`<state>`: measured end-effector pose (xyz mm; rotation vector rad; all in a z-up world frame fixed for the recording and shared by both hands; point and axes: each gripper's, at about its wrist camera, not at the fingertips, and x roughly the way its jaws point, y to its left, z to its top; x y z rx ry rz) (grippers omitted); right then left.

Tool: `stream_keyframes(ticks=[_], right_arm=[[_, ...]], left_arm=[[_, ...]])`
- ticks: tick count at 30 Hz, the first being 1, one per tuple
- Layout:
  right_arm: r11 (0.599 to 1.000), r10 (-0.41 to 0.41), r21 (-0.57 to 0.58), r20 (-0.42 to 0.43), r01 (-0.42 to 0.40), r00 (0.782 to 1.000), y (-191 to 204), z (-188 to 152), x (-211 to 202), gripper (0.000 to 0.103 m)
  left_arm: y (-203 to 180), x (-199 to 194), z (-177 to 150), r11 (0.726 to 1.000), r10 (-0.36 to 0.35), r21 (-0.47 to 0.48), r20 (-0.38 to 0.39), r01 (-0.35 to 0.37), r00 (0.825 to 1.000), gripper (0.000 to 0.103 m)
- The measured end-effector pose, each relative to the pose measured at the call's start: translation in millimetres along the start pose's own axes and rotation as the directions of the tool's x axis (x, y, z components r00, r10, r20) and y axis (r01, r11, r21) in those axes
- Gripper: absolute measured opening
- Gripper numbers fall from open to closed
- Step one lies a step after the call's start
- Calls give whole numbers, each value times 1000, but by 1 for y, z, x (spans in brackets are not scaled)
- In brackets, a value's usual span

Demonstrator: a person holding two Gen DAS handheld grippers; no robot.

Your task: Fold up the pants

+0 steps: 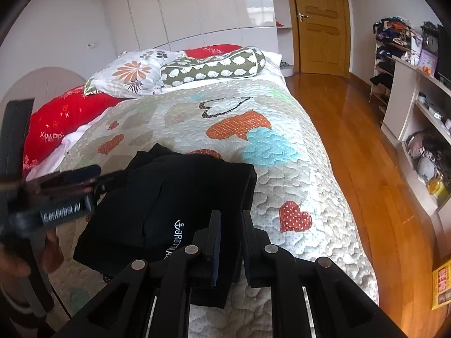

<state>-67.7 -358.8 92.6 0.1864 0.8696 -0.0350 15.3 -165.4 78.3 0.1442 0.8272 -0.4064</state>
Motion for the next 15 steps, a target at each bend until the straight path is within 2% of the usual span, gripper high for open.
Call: stream_keyframes(ticks=[4, 15], right_arm=[[1000, 1, 11, 4, -1, 1000, 1, -1, -5, 29], [1000, 22, -15, -9, -22, 1000, 14, -5, -8, 30]], left_arm=[[-2, -5, -7, 1000, 6, -1, 10, -6, 1000, 66], [5, -12, -14, 998, 59, -24, 28, -58, 998, 66]])
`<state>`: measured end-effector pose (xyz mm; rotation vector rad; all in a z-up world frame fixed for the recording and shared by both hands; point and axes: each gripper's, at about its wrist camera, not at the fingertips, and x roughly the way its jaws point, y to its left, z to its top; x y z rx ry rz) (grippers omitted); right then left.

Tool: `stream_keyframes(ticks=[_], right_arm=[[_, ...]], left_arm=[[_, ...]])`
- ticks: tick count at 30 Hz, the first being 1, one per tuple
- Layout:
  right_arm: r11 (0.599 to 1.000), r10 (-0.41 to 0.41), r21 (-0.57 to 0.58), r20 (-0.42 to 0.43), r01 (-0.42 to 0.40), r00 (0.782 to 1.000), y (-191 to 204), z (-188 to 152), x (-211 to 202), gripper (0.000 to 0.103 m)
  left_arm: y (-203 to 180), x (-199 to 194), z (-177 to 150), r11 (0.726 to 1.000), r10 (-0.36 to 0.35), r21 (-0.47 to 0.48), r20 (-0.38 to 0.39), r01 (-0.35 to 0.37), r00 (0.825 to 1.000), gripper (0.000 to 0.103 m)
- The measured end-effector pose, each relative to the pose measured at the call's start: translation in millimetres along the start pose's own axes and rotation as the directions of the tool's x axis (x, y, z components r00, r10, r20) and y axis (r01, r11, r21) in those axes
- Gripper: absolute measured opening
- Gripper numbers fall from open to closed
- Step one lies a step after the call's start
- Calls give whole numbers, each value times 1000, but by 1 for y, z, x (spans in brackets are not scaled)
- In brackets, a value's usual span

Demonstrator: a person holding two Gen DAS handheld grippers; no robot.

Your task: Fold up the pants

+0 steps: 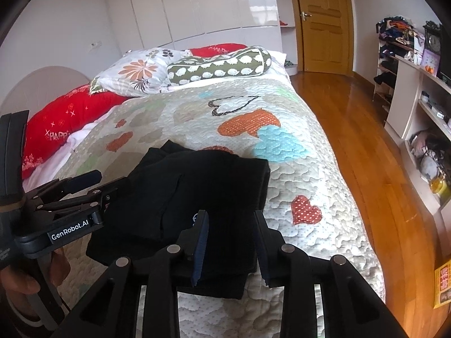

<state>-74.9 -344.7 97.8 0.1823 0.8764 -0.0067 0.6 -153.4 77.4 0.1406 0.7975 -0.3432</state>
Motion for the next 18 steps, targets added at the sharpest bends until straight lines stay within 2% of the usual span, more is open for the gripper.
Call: stream_keyframes(ticks=[13, 18], right_arm=[[1000, 9, -22, -38, -10, 999, 9, -5, 12, 30], [1000, 6, -22, -52, -7, 999, 8, -9, 17, 30]], left_arm=[[-2, 0, -3, 1000, 8, 9, 0, -8, 1000, 66], [2, 3, -11, 999, -29, -18, -22, 29, 999, 66]])
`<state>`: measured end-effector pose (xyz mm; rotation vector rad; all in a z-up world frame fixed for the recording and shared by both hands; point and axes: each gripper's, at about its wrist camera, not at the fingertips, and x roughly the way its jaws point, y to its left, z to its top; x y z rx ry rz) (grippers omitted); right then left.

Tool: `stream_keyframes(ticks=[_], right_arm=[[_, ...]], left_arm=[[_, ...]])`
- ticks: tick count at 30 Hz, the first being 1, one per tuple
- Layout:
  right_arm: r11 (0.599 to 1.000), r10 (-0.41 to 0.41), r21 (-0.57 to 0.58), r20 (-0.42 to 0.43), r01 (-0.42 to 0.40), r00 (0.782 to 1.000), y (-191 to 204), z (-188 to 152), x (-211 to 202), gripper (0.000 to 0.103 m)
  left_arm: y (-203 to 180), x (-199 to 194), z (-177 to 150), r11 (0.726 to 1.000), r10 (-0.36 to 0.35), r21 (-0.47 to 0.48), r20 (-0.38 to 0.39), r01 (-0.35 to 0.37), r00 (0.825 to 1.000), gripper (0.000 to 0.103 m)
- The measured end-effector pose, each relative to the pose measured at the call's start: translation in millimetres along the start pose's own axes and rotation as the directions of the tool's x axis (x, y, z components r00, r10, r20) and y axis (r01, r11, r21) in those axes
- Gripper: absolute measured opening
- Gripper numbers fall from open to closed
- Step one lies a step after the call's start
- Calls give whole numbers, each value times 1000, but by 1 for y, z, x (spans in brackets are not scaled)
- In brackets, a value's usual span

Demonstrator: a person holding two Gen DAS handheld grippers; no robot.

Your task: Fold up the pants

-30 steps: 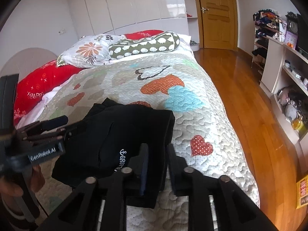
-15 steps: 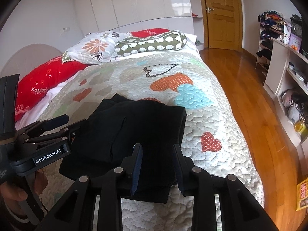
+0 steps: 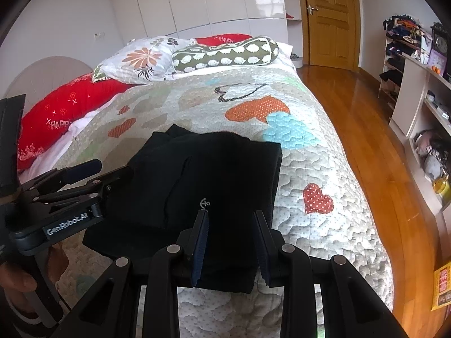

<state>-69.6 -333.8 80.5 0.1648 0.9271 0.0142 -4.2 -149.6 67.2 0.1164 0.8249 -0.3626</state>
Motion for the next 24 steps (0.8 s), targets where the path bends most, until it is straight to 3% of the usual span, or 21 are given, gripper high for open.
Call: stream_keyframes(ticks=[5, 12, 14, 16, 18, 23, 24], right_arm=[[1000, 15, 3, -38, -14, 999, -8, -14, 12, 32], [1000, 29, 2, -31, -29, 999, -8, -18, -2, 33], [999, 33, -1, -42, -33, 999, -10, -20, 2, 41], [999, 38, 10, -70, -38, 997, -14, -27, 15, 51], [995, 87, 65, -90, -81, 992, -22, -32, 20, 52], [977, 167, 140, -24, -162, 986, -41, -21, 8, 54], [971, 183, 159, -18, -178, 983, -45, -17, 9, 55]], left_arm=[[-3, 11, -20, 1000, -13, 7, -41, 14, 999, 66], [4, -1, -23, 999, -43, -25, -25, 42, 999, 66], [7, 0, -24, 998, -54, -42, -23, 53, 998, 66], [11, 8, -28, 995, -77, -64, -52, 74, 996, 67], [19, 6, -26, 988, -129, -91, -49, 124, 990, 67], [41, 13, -11, 964, -220, -169, -63, 207, 974, 67], [46, 17, -8, 955, -238, -199, -73, 220, 968, 71]])
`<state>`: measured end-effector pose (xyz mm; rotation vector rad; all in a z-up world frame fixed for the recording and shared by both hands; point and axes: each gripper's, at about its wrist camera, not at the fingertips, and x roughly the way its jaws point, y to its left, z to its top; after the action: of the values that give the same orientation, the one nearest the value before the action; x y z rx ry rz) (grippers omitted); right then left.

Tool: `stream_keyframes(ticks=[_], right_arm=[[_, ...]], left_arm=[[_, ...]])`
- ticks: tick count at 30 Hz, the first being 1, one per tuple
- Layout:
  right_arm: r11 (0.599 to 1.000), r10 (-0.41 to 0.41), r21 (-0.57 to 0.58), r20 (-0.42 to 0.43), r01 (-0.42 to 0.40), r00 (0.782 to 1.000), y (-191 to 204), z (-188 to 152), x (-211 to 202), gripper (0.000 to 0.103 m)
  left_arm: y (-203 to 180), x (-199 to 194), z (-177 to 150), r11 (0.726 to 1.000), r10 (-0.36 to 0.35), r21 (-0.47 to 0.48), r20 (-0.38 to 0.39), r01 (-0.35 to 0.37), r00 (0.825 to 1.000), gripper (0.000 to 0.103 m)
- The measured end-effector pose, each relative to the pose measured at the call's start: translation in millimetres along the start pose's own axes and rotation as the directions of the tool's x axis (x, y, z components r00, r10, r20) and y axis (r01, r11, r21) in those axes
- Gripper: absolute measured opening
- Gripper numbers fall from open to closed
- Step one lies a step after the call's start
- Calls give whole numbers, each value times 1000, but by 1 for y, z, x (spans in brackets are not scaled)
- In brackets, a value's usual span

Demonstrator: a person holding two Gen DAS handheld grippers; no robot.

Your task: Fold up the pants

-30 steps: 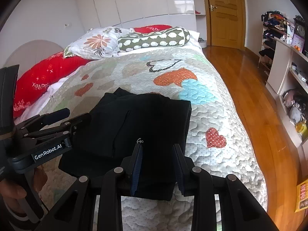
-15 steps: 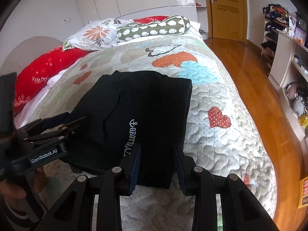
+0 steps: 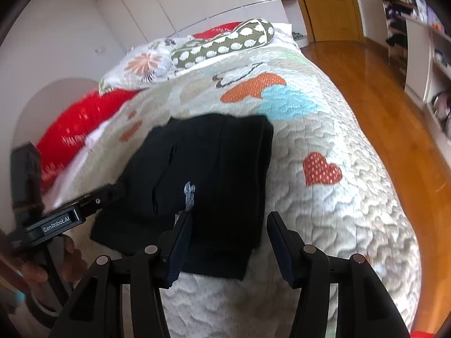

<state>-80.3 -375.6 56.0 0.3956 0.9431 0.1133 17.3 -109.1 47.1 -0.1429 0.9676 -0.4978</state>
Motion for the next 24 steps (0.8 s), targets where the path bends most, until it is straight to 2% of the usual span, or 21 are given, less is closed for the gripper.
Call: stream_keyframes(ticks=[1, 2, 5, 8, 11, 14, 24], right_arm=[[1000, 19, 21, 6, -19, 1000, -5, 4, 3, 59], [999, 31, 40, 11, -32, 999, -9, 7, 6, 64], [988, 78, 133, -9, -76, 997, -26, 16, 23, 65], [979, 134, 156, -6, -132, 991, -30, 20, 36, 68], [980, 146, 139, -12, -143, 989, -27, 26, 44, 72], [979, 158, 135, -13, -155, 987, -27, 31, 49, 73], [981, 169, 101, -13, -167, 986, -20, 33, 61, 74]], left_arm=[[5, 4, 3, 999, -20, -29, -15, 20, 1000, 76], [9, 7, 5, 998, -33, -46, -22, 32, 999, 77], [17, 19, 9, 994, -69, -89, -63, 63, 996, 77], [19, 28, 12, 990, -101, -107, -78, 92, 992, 79], [14, 31, 15, 992, -94, -87, -73, 87, 993, 80], [8, 36, 15, 995, -80, -64, -71, 76, 994, 85], [5, 44, 17, 998, -60, -36, -75, 57, 995, 87]])
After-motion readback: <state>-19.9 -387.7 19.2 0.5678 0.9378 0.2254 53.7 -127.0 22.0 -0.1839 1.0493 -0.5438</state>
